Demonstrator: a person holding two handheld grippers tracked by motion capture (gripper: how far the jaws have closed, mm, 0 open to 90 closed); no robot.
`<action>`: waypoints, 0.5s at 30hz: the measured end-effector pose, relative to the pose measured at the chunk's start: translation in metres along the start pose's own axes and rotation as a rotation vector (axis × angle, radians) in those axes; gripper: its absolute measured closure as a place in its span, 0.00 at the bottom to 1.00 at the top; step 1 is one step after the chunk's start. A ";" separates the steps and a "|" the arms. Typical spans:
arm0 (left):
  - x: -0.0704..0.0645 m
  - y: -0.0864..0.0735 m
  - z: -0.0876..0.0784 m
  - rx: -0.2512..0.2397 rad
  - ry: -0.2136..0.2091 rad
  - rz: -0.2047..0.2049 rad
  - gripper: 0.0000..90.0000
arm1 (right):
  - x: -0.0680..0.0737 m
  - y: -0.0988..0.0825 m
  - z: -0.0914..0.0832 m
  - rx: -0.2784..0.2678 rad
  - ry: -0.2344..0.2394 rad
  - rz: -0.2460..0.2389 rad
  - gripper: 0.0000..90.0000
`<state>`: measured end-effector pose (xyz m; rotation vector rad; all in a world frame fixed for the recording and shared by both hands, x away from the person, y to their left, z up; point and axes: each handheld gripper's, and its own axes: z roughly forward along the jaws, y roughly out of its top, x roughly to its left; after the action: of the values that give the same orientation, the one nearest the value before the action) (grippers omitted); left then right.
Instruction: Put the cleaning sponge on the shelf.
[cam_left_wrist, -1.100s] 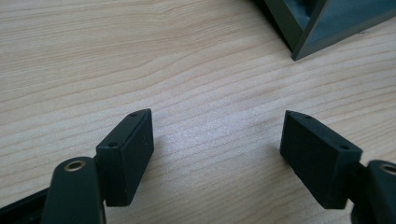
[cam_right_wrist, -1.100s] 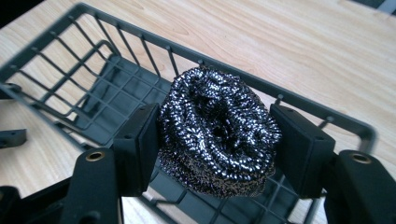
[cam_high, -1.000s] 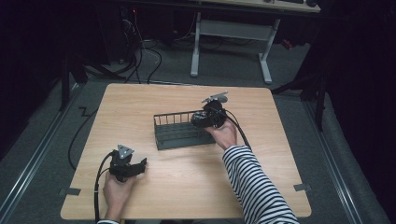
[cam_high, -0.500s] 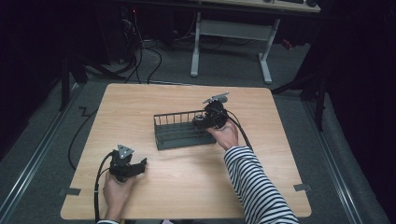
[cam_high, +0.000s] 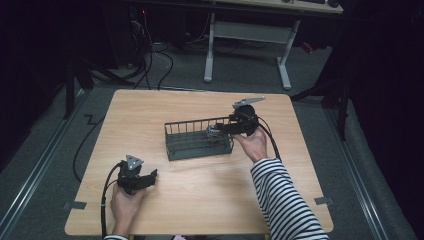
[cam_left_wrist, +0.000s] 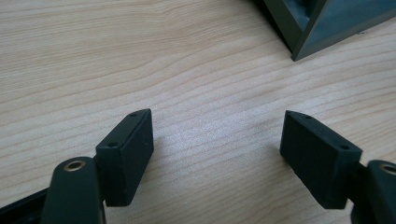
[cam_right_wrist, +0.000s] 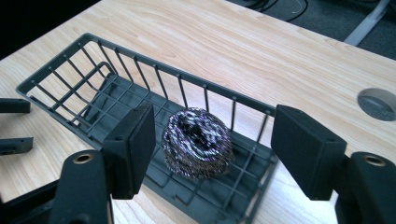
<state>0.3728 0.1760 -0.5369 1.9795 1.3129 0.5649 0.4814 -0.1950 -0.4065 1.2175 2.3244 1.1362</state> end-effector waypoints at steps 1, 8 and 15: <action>0.000 0.000 0.000 0.000 0.000 0.000 0.29 | -0.002 -0.002 -0.003 -0.007 0.000 0.006 0.36; 0.000 0.000 0.000 0.000 -0.001 0.000 0.29 | -0.009 -0.009 -0.018 -0.029 -0.007 0.024 0.37; 0.000 0.000 0.000 0.000 -0.002 0.000 0.29 | -0.012 -0.012 -0.037 -0.071 -0.012 0.021 0.37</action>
<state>0.3732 0.1760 -0.5368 1.9798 1.3112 0.5628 0.4609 -0.2272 -0.3923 1.2228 2.2477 1.2040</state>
